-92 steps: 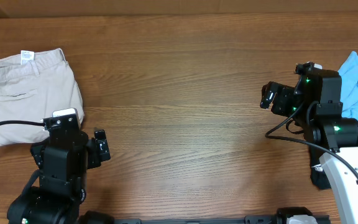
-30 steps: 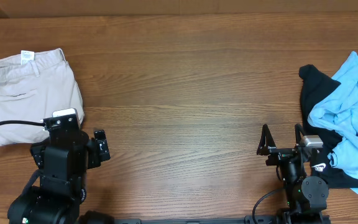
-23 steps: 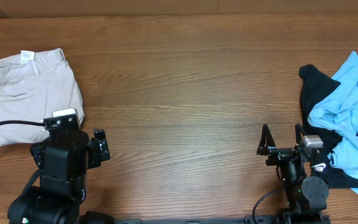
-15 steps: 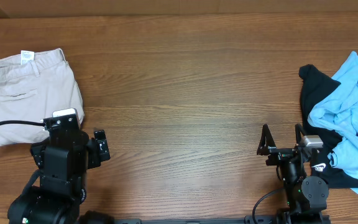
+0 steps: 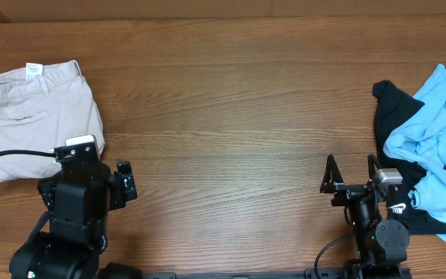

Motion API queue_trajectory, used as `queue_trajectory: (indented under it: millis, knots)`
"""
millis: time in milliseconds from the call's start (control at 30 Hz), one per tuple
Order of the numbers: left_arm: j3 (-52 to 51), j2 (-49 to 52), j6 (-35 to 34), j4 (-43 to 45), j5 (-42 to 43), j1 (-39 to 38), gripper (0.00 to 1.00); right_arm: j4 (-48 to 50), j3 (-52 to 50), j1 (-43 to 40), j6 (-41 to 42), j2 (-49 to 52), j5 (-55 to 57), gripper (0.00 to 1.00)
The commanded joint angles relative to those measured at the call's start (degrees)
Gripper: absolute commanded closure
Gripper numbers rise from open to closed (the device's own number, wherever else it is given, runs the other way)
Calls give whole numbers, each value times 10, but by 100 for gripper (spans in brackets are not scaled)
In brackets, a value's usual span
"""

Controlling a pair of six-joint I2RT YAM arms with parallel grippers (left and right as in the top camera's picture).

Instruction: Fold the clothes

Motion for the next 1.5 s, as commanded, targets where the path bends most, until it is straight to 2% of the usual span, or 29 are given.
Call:
queue_trajectory:
  millis: [0,200,333,500,767,900,1067,1100,1233,1467]
  knots:
    - [-2,-2,-14,2,-10,3,0,3,-6,2,-3,-3,5,0]
    - [-3,-20,-14,-7,-9,16,0,3,-6,2,-3,-3,5,0]
    - [-42,-63,-12,9,47,47,0,3,-6,2,-3,-3,5,0]
    - [-210,-184,45,162,137,86,0,3,-6,2,-3,-3,5,0]
    - [-447,-334,82,455,250,122,0,3,-6,2,-3,-3,5,0]
    - [-536,-388,81,591,265,123,0,3,-6,2,-3,-3,5,0]
    - [-610,-426,92,685,264,124,0,3,-6,2,-3,-3,5,0]
    - [-620,-427,92,690,264,124,0,3,-6,2,-3,-3,5,0]
    - [-619,-427,90,600,265,124,0,3,-6,2,-3,-3,5,0]
    - [-620,-427,89,603,264,124,0,3,-6,2,-3,-3,5,0]
